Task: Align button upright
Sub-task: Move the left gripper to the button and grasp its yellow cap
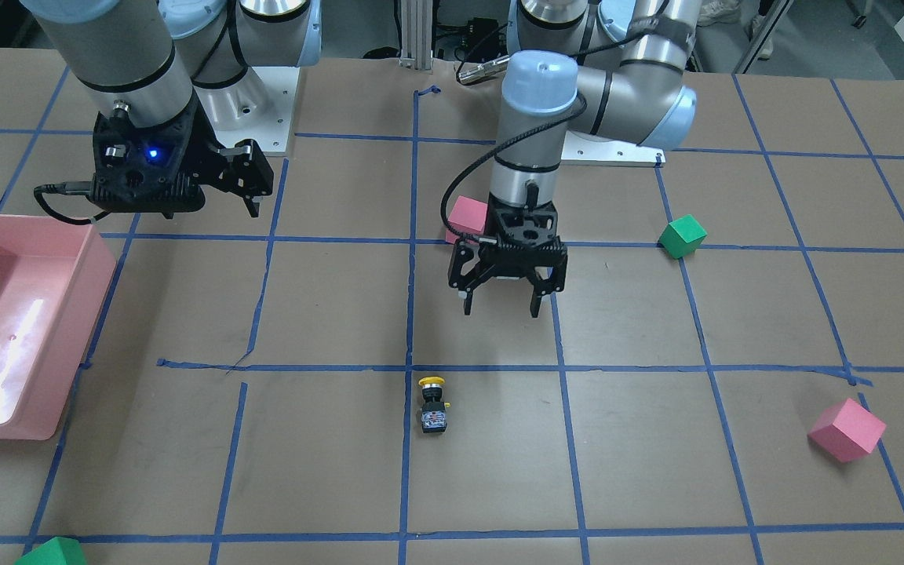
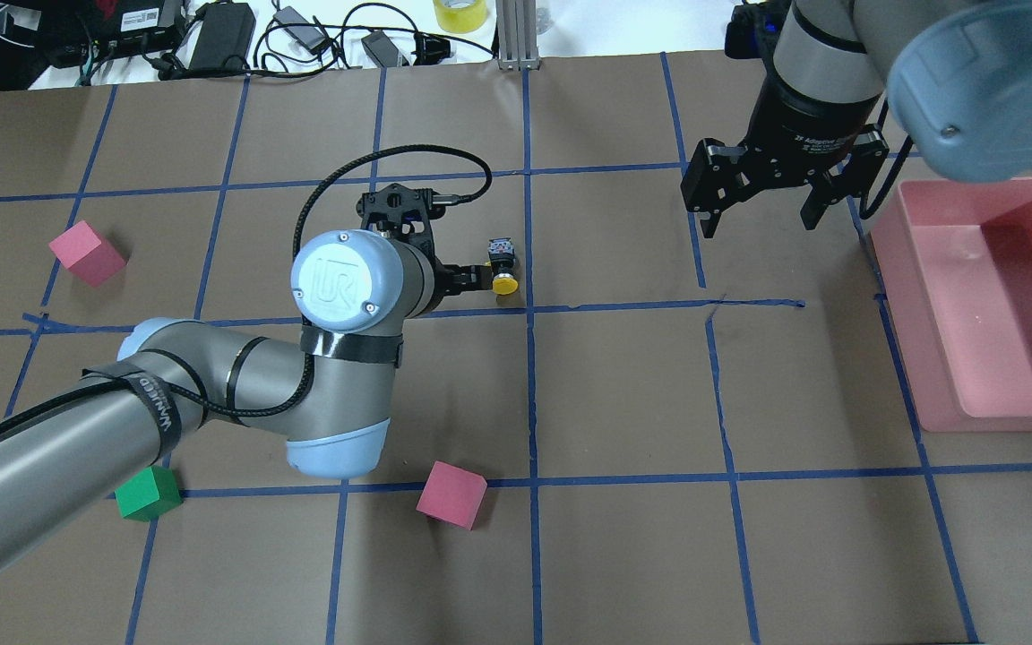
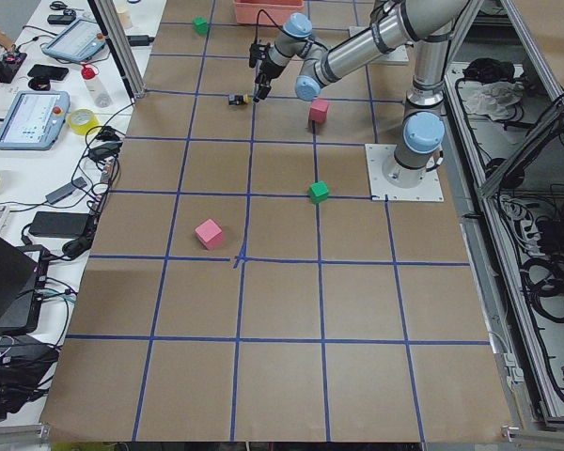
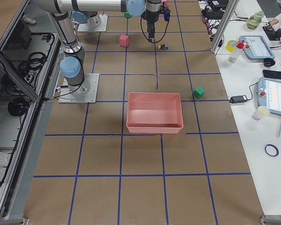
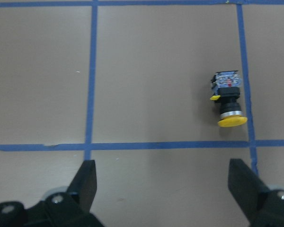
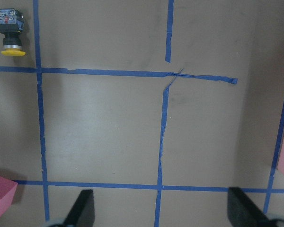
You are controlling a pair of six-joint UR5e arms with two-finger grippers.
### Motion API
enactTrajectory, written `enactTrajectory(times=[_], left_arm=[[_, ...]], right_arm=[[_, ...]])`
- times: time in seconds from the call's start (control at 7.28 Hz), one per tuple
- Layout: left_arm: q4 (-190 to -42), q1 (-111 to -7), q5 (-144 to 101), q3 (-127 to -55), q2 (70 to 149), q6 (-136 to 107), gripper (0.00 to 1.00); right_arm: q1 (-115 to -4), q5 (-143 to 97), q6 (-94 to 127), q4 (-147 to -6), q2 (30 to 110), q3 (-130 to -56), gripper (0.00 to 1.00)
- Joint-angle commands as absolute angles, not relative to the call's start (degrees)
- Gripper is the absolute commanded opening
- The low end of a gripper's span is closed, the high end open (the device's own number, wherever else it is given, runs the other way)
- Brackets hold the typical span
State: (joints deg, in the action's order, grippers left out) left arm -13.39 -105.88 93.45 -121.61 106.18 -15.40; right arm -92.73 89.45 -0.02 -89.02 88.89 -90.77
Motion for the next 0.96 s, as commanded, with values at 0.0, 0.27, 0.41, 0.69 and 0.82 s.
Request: enactTrajectory(times=[0.0, 0.27, 0.41, 0.69, 0.82], left_arm=[[-3.38, -108.36, 93.69, -121.47, 114.57, -17.83, 1.0], [2.61, -109.25, 95.27, -118.94, 120.21, -17.41, 1.0], [3.33, -109.77, 95.36, -117.0, 121.89, -17.32, 1.0], [7.81, -110.3, 95.8, -117.77, 123.83, -17.23, 1.0], [8.17, -110.48, 95.8, -117.43, 124.27, -17.23, 1.0]], right_arm=[[-92.64, 88.07, 0.0, -88.86, 90.17, -90.79, 1.0], [-92.64, 88.85, 0.61, -89.38, 90.79, -90.88, 1.0], [-92.55, 89.38, 0.62, -89.65, 90.7, -90.88, 1.0], [-92.55, 91.05, 0.18, -88.77, 90.53, -90.97, 1.0], [-92.55, 90.36, 0.18, -88.94, 90.53, -90.97, 1.0]])
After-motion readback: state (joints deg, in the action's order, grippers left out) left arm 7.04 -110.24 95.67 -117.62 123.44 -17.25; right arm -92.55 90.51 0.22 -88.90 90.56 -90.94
